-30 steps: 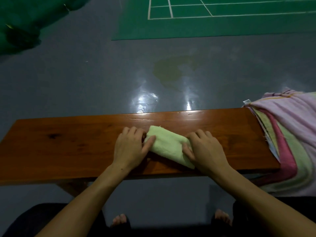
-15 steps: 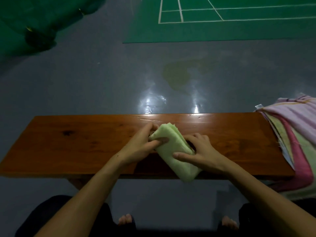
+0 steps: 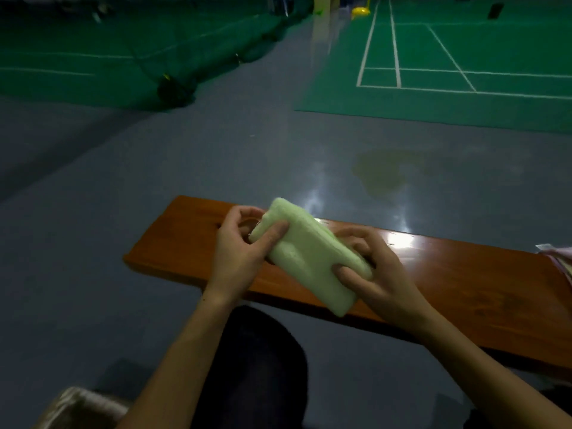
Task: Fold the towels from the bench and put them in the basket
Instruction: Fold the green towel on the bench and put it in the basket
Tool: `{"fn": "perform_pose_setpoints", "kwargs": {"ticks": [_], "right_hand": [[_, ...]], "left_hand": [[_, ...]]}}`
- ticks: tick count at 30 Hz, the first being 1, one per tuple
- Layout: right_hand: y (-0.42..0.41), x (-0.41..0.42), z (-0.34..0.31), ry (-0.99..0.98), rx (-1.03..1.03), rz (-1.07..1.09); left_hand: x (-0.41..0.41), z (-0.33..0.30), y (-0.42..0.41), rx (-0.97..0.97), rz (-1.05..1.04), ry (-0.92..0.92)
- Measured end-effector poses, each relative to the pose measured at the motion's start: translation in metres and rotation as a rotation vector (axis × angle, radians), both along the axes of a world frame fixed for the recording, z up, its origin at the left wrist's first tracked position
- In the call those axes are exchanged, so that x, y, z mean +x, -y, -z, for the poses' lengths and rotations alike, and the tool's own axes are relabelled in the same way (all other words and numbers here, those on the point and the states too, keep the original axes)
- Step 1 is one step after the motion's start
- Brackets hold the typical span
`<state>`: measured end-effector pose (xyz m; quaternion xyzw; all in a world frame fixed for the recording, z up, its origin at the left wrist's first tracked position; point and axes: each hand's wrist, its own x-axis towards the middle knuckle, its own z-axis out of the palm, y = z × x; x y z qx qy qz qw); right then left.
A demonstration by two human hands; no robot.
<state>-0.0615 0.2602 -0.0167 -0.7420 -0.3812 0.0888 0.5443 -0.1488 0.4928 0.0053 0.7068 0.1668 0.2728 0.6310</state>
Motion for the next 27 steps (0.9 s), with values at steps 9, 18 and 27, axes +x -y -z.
{"fn": "perform_pose_setpoints", "kwargs": {"ticks": [9,18,27], "right_hand": [[-0.135,-0.080,-0.020,0.165,-0.126,-0.368],[-0.263,-0.202,0.022,0.104,-0.387,-0.790],[-0.345,-0.311,0.142,-0.050,-0.617,-0.725]], "left_hand": [[-0.156,0.008,-0.094,-0.060,-0.339,-0.006],[-0.323,0.079,-0.168,0.129,-0.723,-0.125],[-0.437,0.190,-0.210,-0.173,-0.938,-0.262]]}}
